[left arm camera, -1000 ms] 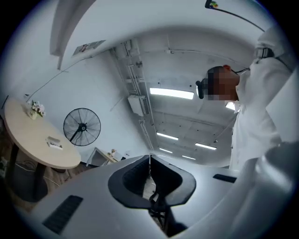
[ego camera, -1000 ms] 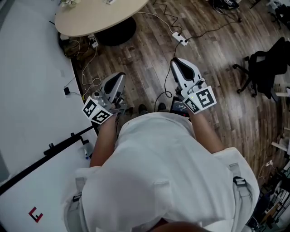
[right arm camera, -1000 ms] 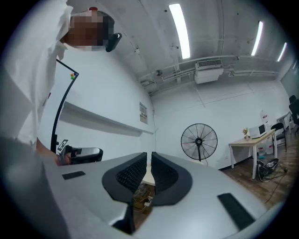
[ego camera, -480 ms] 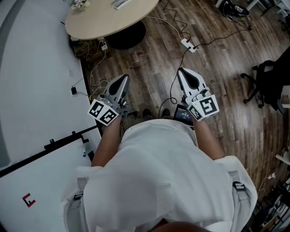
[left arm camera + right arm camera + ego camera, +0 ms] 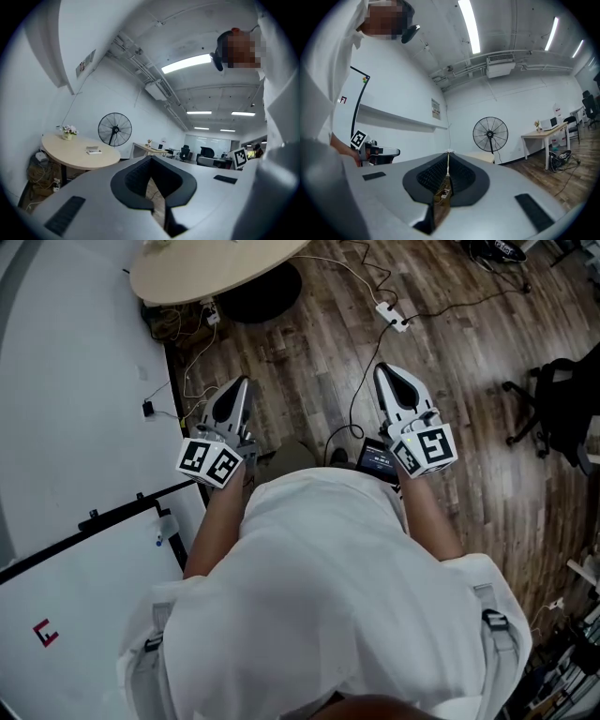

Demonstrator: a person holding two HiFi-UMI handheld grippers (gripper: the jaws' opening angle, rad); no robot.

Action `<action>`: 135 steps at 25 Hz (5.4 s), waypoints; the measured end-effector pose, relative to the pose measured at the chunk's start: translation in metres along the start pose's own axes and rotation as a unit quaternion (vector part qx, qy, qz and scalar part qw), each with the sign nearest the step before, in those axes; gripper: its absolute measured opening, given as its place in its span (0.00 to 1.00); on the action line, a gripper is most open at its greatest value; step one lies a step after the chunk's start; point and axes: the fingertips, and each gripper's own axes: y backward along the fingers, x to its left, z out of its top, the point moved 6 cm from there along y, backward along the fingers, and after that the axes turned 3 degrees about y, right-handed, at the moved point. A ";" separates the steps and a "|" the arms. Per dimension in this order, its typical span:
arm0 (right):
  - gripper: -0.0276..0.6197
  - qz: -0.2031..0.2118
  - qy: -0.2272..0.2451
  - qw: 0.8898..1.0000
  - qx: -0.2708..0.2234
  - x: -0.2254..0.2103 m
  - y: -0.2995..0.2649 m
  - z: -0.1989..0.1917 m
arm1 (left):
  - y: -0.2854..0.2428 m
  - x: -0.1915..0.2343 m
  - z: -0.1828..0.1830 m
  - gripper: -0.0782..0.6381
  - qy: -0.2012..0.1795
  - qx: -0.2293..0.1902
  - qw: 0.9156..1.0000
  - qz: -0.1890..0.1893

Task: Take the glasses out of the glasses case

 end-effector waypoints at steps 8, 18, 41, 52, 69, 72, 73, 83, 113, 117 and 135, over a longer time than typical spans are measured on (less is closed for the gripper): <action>0.08 -0.017 -0.022 0.999 0.028 -0.025 -0.012 -0.021 | -0.027 0.023 -0.007 0.13 -0.026 0.038 0.999 -0.018; 0.08 -0.036 -0.005 0.996 0.087 -0.080 -0.087 -0.024 | -0.134 0.093 -0.005 0.13 0.033 0.022 0.996 -0.075; 0.08 -0.053 0.023 0.994 0.090 -0.192 -0.280 0.015 | -0.313 0.236 0.038 0.13 0.063 0.012 0.992 -0.106; 0.08 0.035 -0.004 0.998 0.061 -0.322 -0.395 0.014 | -0.427 0.253 0.060 0.13 0.045 0.028 0.998 -0.030; 0.08 0.223 -0.015 0.972 0.072 -0.460 -0.577 0.009 | -0.544 0.286 0.103 0.13 0.024 0.023 0.987 0.157; 0.08 0.246 -0.029 0.966 0.080 -0.448 -0.606 -0.003 | -0.541 0.306 0.108 0.13 0.012 0.040 0.983 0.178; 0.08 0.252 -0.033 0.964 0.082 -0.444 -0.615 -0.006 | -0.541 0.313 0.110 0.13 0.008 0.044 0.982 0.184; 0.08 0.271 -0.018 0.956 0.111 -0.422 -0.703 -0.025 | -0.553 0.412 0.121 0.13 -0.026 0.071 0.980 0.186; 0.08 0.358 -0.019 0.907 0.221 -0.417 -0.882 -0.118 | -0.651 0.591 -0.002 0.20 -0.200 0.568 0.797 0.039; 0.08 0.366 -0.033 0.900 0.235 -0.419 -0.879 -0.132 | -0.653 0.600 -0.024 0.22 -0.199 0.599 0.775 0.021; 0.08 0.356 -0.050 0.898 0.253 -0.443 -0.877 -0.147 | -0.662 0.618 -0.057 0.23 -0.150 0.677 0.720 -0.026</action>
